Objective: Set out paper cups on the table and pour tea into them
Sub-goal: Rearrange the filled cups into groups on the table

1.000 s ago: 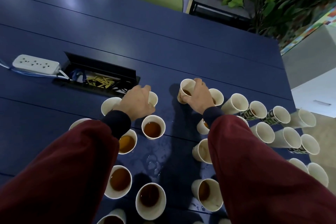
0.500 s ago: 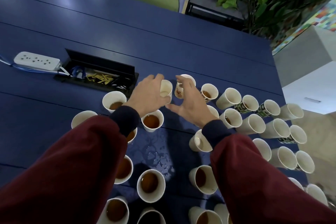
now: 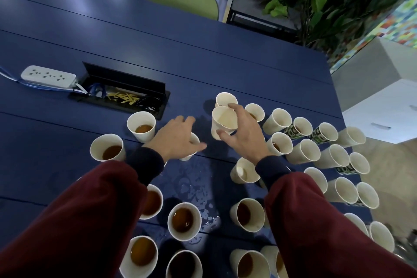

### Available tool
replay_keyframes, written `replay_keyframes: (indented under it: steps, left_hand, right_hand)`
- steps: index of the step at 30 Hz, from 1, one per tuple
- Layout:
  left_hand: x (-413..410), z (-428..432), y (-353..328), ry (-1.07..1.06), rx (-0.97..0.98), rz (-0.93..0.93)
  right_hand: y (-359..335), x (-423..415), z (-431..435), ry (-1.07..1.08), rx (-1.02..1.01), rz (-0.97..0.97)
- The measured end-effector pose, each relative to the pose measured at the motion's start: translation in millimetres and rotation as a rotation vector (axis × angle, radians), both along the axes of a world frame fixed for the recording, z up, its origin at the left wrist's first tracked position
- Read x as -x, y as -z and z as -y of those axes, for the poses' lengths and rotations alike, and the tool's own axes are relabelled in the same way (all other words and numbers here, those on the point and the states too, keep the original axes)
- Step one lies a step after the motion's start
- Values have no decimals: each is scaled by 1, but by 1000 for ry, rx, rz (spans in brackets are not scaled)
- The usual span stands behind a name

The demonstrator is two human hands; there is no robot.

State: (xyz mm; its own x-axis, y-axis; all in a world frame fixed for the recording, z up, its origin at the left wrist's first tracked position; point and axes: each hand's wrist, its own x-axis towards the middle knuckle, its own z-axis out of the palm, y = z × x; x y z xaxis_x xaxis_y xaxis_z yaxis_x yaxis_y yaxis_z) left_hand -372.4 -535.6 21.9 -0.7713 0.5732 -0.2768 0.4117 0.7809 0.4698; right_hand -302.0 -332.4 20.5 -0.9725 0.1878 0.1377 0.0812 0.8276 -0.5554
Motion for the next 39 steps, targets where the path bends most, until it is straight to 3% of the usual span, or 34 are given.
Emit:
replay_keyframes:
  steps: [6, 15, 24, 34, 39]
  left_hand:
    - [-10, 10, 15, 83, 162, 3]
    - [-21, 5, 18, 162, 152, -74]
    - [-8, 18, 16, 151, 151, -108]
    - [-12, 18, 14, 169, 165, -111]
    - [-9, 21, 18, 161, 145, -123]
  right_hand:
    - [0, 14, 3, 30, 1, 56]
    - [-5, 61, 37, -6, 60, 215]
    - [12, 108, 56, -35, -61, 348]
    - [20, 144, 64, -69, -137, 405]
    - [18, 138, 54, -111, -70, 440]
